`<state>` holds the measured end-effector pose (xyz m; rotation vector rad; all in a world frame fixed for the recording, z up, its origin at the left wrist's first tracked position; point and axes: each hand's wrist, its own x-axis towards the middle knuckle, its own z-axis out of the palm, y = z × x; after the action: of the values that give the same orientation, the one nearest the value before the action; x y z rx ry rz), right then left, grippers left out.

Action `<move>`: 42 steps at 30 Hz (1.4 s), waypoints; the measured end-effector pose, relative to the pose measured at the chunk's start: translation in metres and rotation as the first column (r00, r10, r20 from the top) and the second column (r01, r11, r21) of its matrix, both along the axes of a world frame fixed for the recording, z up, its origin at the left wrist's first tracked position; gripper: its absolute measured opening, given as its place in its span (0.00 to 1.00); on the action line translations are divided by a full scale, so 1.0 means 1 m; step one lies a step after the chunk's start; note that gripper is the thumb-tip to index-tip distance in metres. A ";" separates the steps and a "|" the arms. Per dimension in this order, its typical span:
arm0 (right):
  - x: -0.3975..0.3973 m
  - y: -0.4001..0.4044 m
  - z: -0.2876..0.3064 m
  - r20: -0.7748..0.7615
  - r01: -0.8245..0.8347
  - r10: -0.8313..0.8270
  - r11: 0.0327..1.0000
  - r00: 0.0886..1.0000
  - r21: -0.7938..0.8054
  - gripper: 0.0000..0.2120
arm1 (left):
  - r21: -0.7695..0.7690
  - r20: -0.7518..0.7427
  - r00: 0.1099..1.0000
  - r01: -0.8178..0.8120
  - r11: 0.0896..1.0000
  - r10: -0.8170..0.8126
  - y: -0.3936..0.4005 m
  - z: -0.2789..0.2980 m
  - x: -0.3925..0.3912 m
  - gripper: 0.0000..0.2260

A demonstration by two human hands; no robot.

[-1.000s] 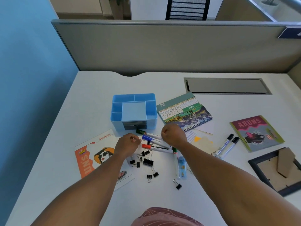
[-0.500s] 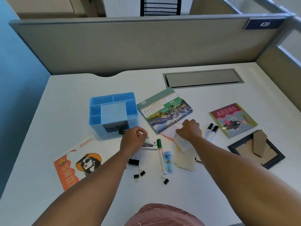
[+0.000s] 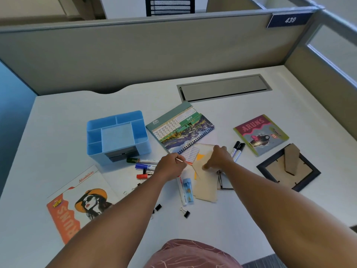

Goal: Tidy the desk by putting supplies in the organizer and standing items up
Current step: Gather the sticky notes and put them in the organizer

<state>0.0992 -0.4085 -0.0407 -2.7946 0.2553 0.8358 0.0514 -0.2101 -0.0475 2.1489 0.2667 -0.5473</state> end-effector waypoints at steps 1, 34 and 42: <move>0.000 -0.002 -0.001 0.000 0.012 -0.012 1.000 1.000 -0.002 0.43 | -0.028 -0.019 1.000 -0.012 1.000 0.011 -0.002 -0.001 -0.001 0.09; 0.019 0.009 0.041 -0.072 0.189 -0.201 0.662 0.977 0.725 0.21 | -0.209 -0.059 0.991 -0.134 0.969 0.124 -0.036 0.020 0.004 0.15; -0.008 -0.006 0.018 -0.009 -0.199 0.208 0.948 0.978 0.250 0.37 | -0.108 -0.147 0.943 -0.314 0.943 0.297 -0.023 0.003 -0.016 0.19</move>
<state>0.0912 -0.4149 -0.0226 -2.6016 -0.1289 0.8943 0.0353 -0.2335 -0.0446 1.9008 0.6104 -0.5078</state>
